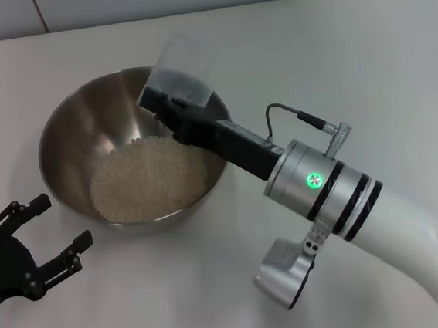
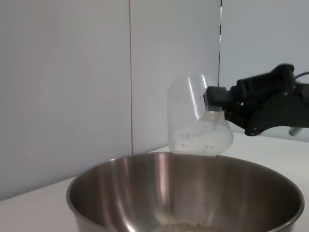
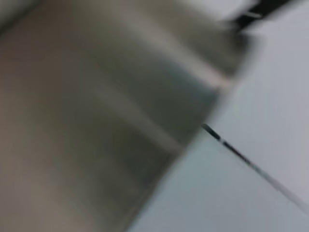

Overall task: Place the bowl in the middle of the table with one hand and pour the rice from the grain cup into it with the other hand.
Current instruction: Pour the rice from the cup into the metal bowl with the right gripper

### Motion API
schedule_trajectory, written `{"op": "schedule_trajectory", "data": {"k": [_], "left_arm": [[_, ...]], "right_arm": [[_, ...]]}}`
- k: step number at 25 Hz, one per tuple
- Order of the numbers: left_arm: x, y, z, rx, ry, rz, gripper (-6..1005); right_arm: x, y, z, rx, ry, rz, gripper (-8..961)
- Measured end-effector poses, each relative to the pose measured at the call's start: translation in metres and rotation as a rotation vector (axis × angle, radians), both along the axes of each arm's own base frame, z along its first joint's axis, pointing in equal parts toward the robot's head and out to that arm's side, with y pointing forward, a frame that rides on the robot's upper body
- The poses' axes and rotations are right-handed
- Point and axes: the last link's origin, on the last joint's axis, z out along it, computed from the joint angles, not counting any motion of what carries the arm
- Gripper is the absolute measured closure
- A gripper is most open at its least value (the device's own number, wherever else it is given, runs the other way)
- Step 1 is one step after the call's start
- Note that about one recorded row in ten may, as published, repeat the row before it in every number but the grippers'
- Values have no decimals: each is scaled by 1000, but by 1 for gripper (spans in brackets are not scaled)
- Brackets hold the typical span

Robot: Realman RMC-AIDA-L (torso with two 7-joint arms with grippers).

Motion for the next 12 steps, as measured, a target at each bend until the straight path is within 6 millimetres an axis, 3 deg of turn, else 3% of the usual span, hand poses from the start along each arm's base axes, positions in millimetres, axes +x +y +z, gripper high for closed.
{"op": "schedule_trajectory", "data": {"k": [7, 8, 12], "left_arm": [[0, -1, 0, 0, 0, 2, 157], [0, -1, 0, 0, -1, 2, 157], [-1, -1, 0, 0, -1, 3, 157]], "right_arm": [[-13, -5, 4, -289, 429, -275, 942], [-15, -2, 9, -362, 573, -354, 942], [-18, 3, 14, -442, 741, -441, 942]]}}
